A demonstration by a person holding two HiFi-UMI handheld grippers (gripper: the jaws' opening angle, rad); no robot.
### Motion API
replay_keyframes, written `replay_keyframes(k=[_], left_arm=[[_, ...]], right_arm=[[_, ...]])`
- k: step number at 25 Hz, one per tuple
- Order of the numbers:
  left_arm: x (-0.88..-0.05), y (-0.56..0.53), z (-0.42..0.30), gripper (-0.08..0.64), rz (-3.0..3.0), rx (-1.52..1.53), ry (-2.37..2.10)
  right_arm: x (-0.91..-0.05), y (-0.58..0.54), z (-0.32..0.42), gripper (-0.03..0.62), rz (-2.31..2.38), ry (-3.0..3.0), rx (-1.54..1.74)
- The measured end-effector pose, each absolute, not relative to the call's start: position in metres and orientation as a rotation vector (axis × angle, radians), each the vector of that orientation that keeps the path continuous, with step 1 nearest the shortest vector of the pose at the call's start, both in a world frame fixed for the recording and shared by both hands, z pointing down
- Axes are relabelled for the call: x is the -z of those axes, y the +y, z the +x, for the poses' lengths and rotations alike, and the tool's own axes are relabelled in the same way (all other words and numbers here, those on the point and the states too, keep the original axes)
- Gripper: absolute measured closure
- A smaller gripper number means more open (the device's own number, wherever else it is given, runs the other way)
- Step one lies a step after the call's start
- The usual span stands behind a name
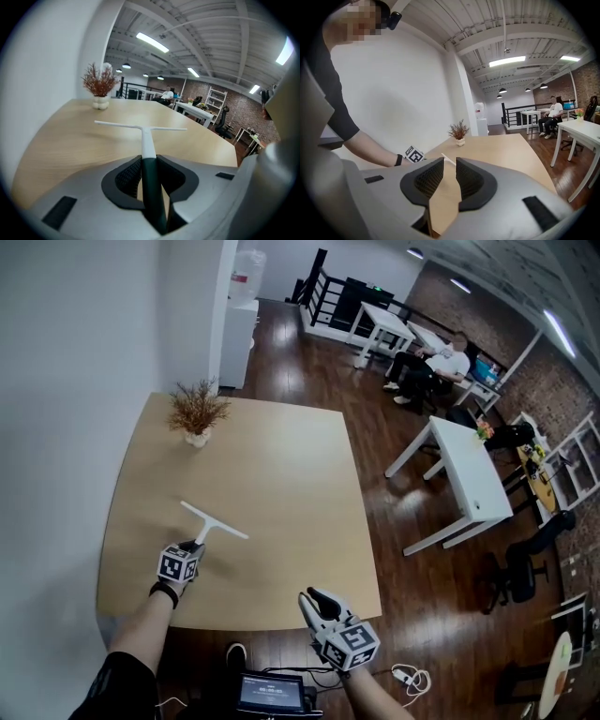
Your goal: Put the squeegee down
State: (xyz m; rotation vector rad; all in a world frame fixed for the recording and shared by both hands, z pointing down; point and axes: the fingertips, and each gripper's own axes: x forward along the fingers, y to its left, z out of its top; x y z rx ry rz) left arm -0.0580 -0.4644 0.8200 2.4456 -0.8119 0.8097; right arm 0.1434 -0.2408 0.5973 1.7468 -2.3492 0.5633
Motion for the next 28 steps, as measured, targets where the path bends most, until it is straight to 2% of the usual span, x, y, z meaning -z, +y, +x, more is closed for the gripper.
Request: replay_keyframes(k=[12,28], left_arm=[[-0.877,-0.496,-0.048,0.471,2.349,-0.935,-0.811],[-0.888,-0.499,-0.044,0.451,2.307,-0.994,-0.861]], right_arm=[[-0.61,-0.264,0.163,0.485,1.798,-2.306,-0.633],[-0.621,-0.254,0.18,0.485,1.822,-2.296,-0.692]])
